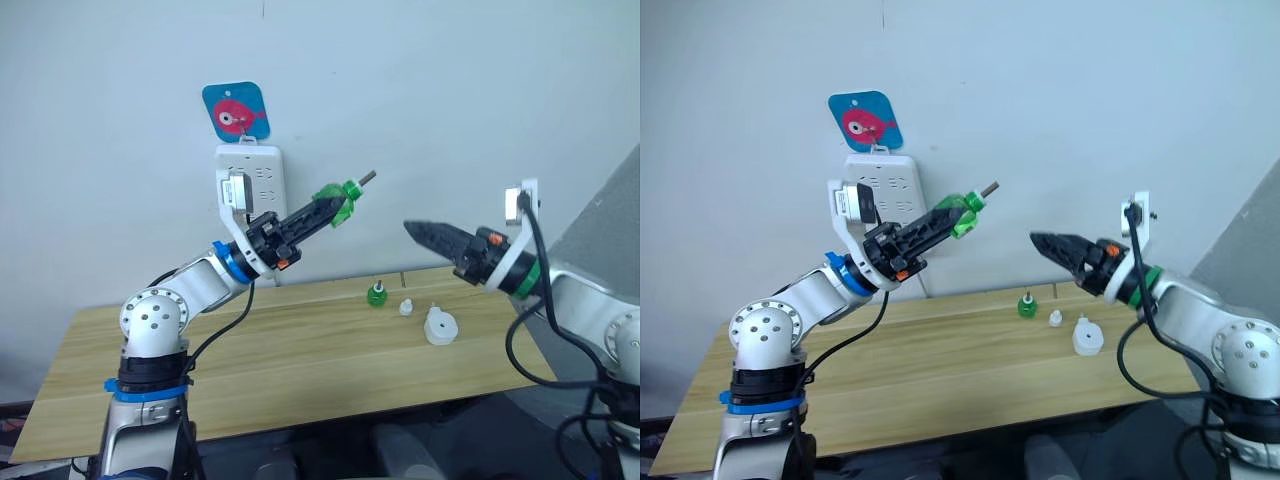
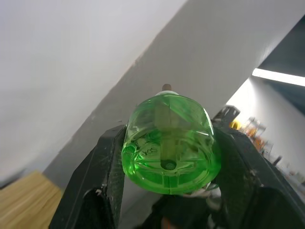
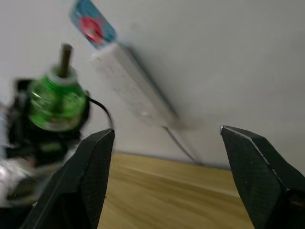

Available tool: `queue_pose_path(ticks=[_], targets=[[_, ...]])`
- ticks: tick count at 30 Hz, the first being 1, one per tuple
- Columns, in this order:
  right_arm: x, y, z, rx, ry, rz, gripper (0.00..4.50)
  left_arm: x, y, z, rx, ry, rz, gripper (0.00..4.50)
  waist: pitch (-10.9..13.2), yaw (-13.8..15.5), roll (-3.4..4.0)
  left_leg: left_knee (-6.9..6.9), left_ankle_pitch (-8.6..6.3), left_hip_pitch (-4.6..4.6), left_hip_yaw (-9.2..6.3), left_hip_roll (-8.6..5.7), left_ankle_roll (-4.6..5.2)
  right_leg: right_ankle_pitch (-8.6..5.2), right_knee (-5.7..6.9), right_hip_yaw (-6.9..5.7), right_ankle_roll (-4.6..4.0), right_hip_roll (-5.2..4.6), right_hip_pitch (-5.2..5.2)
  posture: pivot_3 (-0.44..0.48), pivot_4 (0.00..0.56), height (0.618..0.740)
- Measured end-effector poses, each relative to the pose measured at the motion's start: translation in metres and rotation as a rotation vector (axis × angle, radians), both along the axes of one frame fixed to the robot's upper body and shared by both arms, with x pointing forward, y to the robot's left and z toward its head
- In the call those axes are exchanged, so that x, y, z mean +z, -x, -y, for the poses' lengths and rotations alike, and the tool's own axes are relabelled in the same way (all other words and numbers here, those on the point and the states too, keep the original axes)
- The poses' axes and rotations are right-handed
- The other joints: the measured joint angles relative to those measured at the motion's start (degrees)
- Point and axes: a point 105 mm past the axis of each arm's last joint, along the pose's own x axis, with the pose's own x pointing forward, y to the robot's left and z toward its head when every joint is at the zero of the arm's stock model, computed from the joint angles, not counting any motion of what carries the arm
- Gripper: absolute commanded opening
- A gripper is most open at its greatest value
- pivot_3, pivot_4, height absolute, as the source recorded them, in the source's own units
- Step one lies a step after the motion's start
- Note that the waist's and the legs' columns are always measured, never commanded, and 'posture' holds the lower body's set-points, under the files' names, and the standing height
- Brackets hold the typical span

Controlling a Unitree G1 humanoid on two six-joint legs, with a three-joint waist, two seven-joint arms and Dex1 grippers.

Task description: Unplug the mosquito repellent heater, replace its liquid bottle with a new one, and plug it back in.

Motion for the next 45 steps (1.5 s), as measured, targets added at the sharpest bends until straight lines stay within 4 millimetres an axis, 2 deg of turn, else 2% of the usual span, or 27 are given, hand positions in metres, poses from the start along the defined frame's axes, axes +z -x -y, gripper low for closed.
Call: queue_pose_path(ticks=[4,8,13,16,18,25,32,38,45], targets=[[-0.043,0.005,0.018,-0.031,0.398,-0.036,3.68,-0.024,0.012,-0.007,-0.043,-0.170,0.033,2.28,0.86,-0.18,0.03,-0.14,0.00,0.18,0.20,0.02,0.00,-0.07,0.00,0.14,-0.07,0.01,0.00,-0.218,0.150,0.736],[-0.065,-0.002,0.029,-0.067,0.578,-0.051,3.68,-0.041,0.023,-0.007,-0.090,-0.265,0.073,2.28,2.35,-0.06,-0.13,-0.18,0.00,0.21,0.30,0.03,-0.01,-0.08,-0.01,0.25,-0.08,0.01,0.01,-0.208,0.176,0.736],[-0.076,-0.012,0.036,-0.084,0.614,-0.163,3.68,-0.052,0.026,-0.011,-0.088,-0.355,0.143,2.28,4.39,0.13,-0.49,-0.18,0.00,0.15,0.35,0.04,-0.01,-0.07,0.00,0.35,-0.06,0.01,-0.05,-0.187,0.220,0.736],[-0.077,-0.028,0.053,-0.155,0.684,-0.255,3.68,-0.064,0.027,-0.020,-0.067,-0.436,0.190,2.28,5.74,0.20,-0.57,-0.20,0.00,0.19,0.62,0.05,0.00,-0.02,0.00,0.63,0.01,0.01,-0.11,-0.169,0.241,0.736],[-0.081,-0.032,0.062,-0.182,0.727,-0.318,3.68,-0.070,0.028,-0.024,-0.048,-0.464,0.204,2.28,6.55,0.61,-0.67,-0.20,0.00,0.14,0.65,0.05,0.00,-0.02,-0.01,0.67,0.02,0.00,-0.17,-0.158,0.251,0.736],[-0.103,-0.036,0.057,-0.147,0.800,-0.462,3.68,-0.090,0.034,-0.029,-0.010,-0.523,0.206,2.28,8.24,1.96,-0.83,-0.43,-0.01,-0.20,0.88,0.06,0.01,0.00,-0.02,0.84,0.07,-0.05,-0.66,-0.105,0.281,0.736],[-0.118,-0.042,0.060,-0.165,0.858,-0.532,3.68,-0.093,0.049,-0.024,-0.012,-0.529,0.219,2.28,9.39,3.21,-1.10,-0.63,-0.01,-0.22,1.04,0.07,0.01,0.02,0.00,0.97,0.04,-0.08,-0.88,-0.053,0.295,0.736],[-0.127,-0.046,0.055,-0.151,0.872,-0.552,3.68,-0.092,0.052,-0.023,0.004,-0.532,0.224,2.28,9.65,4.04,-1.13,-0.64,-0.01,-0.22,1.08,0.07,0.01,0.00,-0.01,1.00,0.08,-0.09,-0.89,-0.029,0.292,0.736],[-0.132,-0.048,0.059,-0.171,0.895,-0.570,3.68,-0.092,0.052,-0.022,0.018,-0.529,0.223,2.28,9.79,4.65,-1.15,-0.64,0.00,-0.23,1.09,0.06,0.00,0.00,-0.02,0.99,0.09,-0.10,-0.89,-0.019,0.283,0.736]])
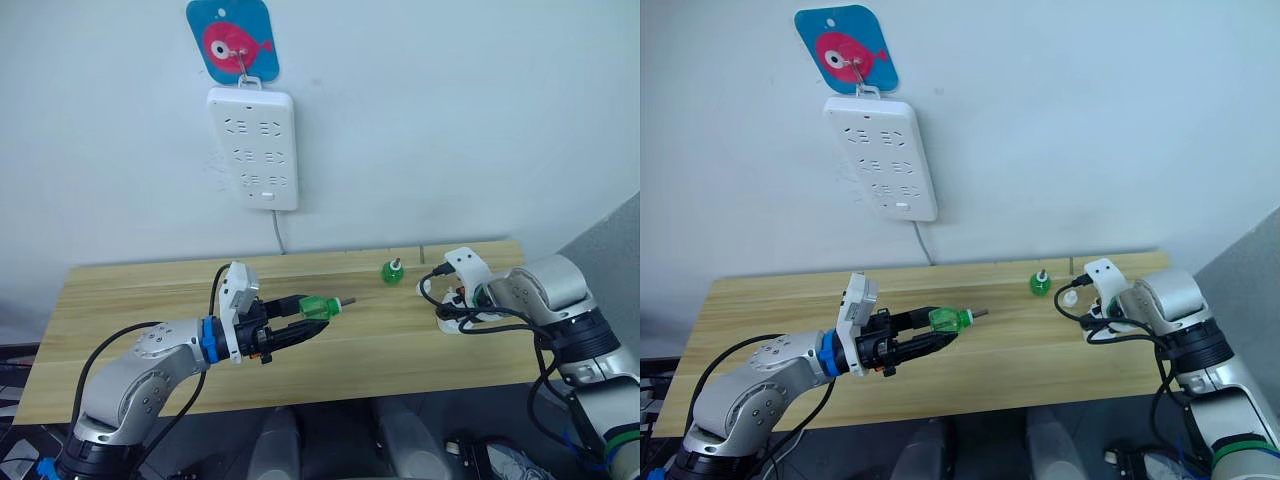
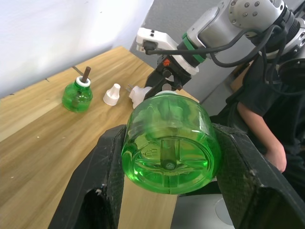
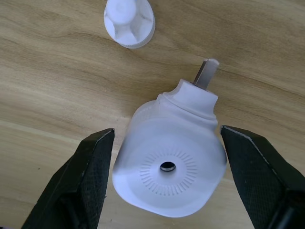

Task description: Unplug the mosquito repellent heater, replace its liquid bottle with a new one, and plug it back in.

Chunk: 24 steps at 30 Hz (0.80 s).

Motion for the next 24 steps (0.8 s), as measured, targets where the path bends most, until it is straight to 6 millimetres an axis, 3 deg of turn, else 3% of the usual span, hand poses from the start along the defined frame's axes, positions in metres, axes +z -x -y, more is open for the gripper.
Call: queue_pose_path(ticks=[6,10,24], targets=[[0.002,0.002,-0.002,0.001,-0.001,-0.002,3.68,0.002,0.000,0.002,0.003,0.006,0.009,2.28,0.00,0.00,0.00,-0.01,0.00,0.00,0.00,0.00,0.00,0.00,0.00,-0.01,0.00,0.00,-0.01,-0.018,0.269,0.736],[0.006,-0.001,-0.004,-0.016,-0.023,0.035,4.50,0.002,0.000,0.003,0.004,0.009,0.010,2.28,0.00,0.04,0.00,-0.01,0.00,-0.02,0.02,0.00,-0.01,0.00,-0.02,0.01,0.01,-0.01,-0.01,-0.021,0.264,0.736],[0.003,0.008,0.007,-0.110,-0.010,0.012,4.50,0.004,-0.004,0.003,0.004,-0.007,0.031,2.28,0.00,-0.02,0.00,-0.03,0.00,-0.02,0.04,-0.01,-0.02,0.02,-0.06,0.03,0.03,-0.02,-0.02,-0.030,0.258,0.736]])
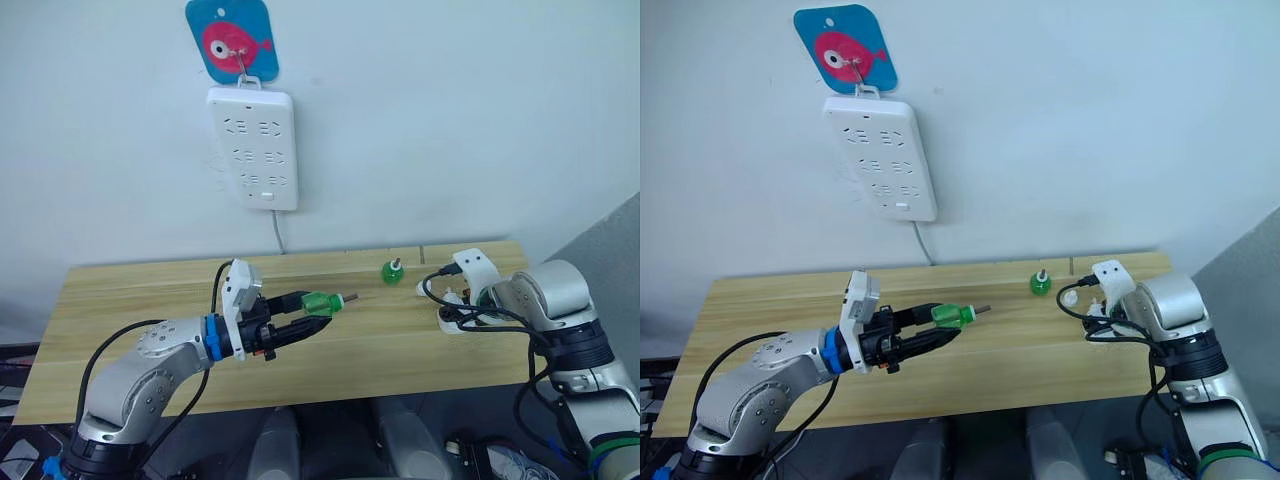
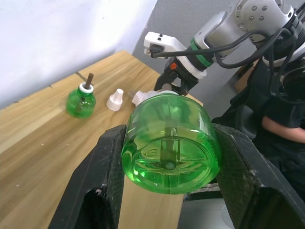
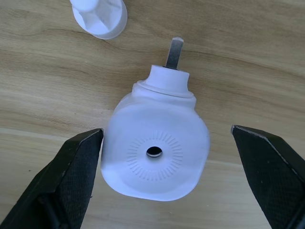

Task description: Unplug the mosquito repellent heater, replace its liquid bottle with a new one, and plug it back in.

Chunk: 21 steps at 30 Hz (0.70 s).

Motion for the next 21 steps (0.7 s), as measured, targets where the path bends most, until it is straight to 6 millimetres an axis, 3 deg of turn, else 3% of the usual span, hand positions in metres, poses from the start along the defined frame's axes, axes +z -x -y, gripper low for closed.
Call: queue_pose_path(ticks=[14,20,21], targets=[[-0.009,0.000,-0.003,-0.022,-0.018,-0.034,4.50,0.000,0.000,0.000,0.001,0.000,0.001,2.28,0.00,0.02,0.00,-0.03,0.00,-0.04,0.04,0.00,0.00,0.04,-0.16,0.02,0.06,-0.01,0.00,-0.014,0.255,0.736],[-0.010,0.000,-0.006,-0.019,-0.023,-0.035,3.00,0.000,0.000,0.000,0.002,-0.001,0.002,2.28,0.00,0.02,0.00,-0.04,0.00,-0.06,0.03,0.00,0.00,0.07,-0.25,0.02,0.11,-0.01,0.01,-0.015,0.252,0.736],[-0.010,0.000,-0.006,-0.020,-0.024,-0.035,3.01,0.000,0.000,0.000,0.002,-0.002,0.002,2.28,0.00,0.02,0.00,-0.04,0.00,-0.06,0.04,0.00,0.00,0.08,-0.27,0.03,0.12,-0.02,0.01,-0.015,0.252,0.736]])
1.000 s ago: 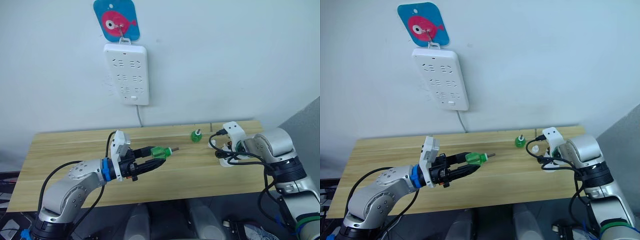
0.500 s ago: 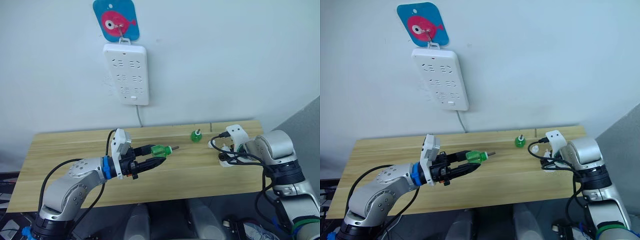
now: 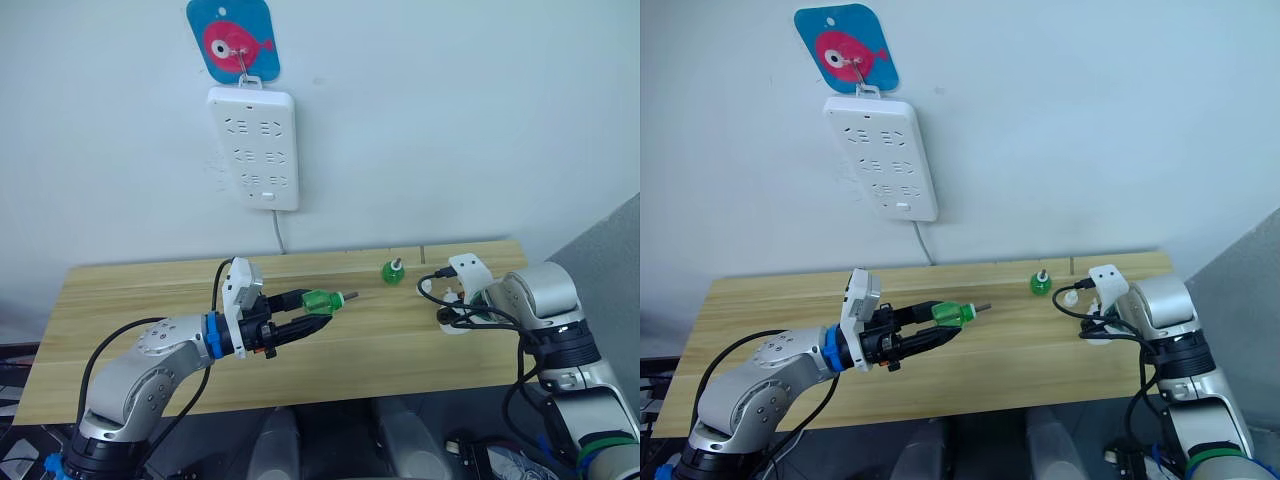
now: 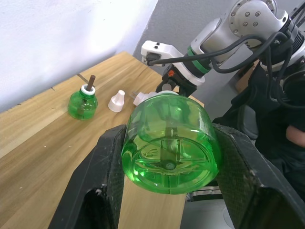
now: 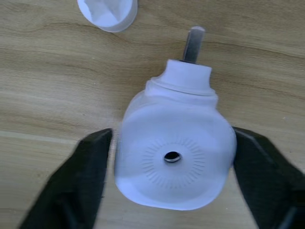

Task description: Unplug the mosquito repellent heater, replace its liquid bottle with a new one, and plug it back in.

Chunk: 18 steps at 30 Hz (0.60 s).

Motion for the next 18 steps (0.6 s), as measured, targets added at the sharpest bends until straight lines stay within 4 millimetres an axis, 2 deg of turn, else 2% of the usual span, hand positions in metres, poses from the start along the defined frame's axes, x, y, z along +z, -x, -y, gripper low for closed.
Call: queue_pose_path(ticks=[10,15,18], targets=[[0.000,0.004,0.007,-0.023,-0.022,0.009,3.01,-0.003,-0.003,-0.003,0.006,-0.007,-0.011,2.28,-0.01,0.00,0.00,0.00,0.00,-0.04,0.03,-0.02,0.00,0.03,-0.08,0.01,0.05,-0.03,0.00,-0.058,0.235,0.736],[0.024,0.003,0.019,-0.050,-0.085,0.108,3.01,0.002,-0.009,-0.002,-0.020,0.003,0.005,2.28,-0.02,-0.09,0.00,0.01,0.00,-0.08,0.04,-0.05,0.00,0.07,-0.13,-0.01,0.10,-0.08,-0.01,-0.094,0.221,0.736],[0.039,0.008,0.012,-0.015,-0.198,0.181,3.01,0.006,-0.016,0.000,-0.025,0.017,0.012,2.28,-0.04,-0.14,0.00,0.01,0.00,-0.11,0.05,-0.05,0.00,0.08,-0.16,-0.01,0.11,-0.08,-0.01,-0.115,0.214,0.736]])
